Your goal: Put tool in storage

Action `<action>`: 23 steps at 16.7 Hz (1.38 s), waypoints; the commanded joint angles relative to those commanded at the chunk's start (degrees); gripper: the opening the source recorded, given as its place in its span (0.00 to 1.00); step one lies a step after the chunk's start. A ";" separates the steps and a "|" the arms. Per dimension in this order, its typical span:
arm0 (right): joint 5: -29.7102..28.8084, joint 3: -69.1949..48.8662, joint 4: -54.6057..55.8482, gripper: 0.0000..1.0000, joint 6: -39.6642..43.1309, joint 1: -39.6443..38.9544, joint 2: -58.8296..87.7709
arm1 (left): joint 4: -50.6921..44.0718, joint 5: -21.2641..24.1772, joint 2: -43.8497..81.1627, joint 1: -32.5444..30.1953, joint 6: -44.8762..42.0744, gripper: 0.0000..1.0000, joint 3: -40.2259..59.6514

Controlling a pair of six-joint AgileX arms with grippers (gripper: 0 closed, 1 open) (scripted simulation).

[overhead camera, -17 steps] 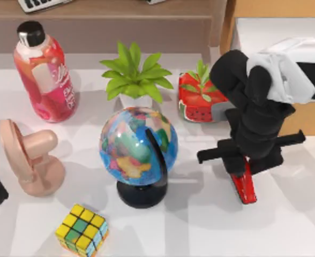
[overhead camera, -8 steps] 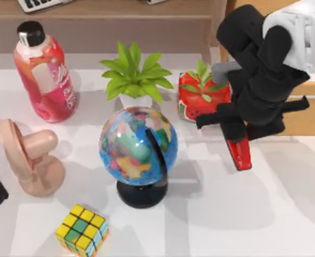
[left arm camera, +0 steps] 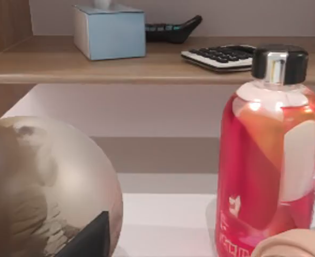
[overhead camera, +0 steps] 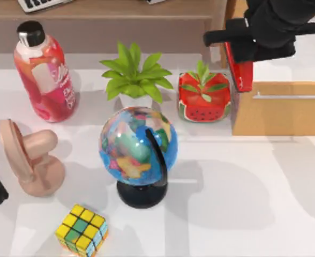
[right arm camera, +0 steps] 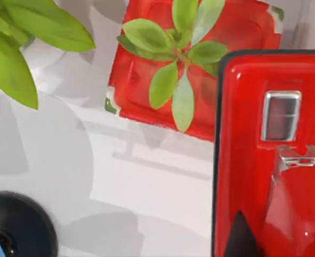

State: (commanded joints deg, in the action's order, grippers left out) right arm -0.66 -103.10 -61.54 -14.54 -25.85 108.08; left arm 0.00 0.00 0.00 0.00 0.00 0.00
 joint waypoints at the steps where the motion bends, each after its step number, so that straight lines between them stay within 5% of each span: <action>1: -0.30 -2.55 -0.51 0.00 0.53 1.60 1.29 | 0.00 0.00 0.00 0.00 0.00 1.00 0.00; 11: -0.93 -19.02 -8.69 0.00 4.72 16.77 21.94 | 0.00 0.00 0.00 0.00 0.00 1.00 0.00; 23: 0.33 -21.16 -12.78 0.00 5.40 17.87 30.69 | 0.00 0.00 0.00 0.00 0.00 1.00 0.00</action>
State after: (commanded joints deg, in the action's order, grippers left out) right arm -0.33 -124.26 -74.32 -9.14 -7.98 138.78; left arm 0.00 0.00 0.00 0.00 0.00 0.00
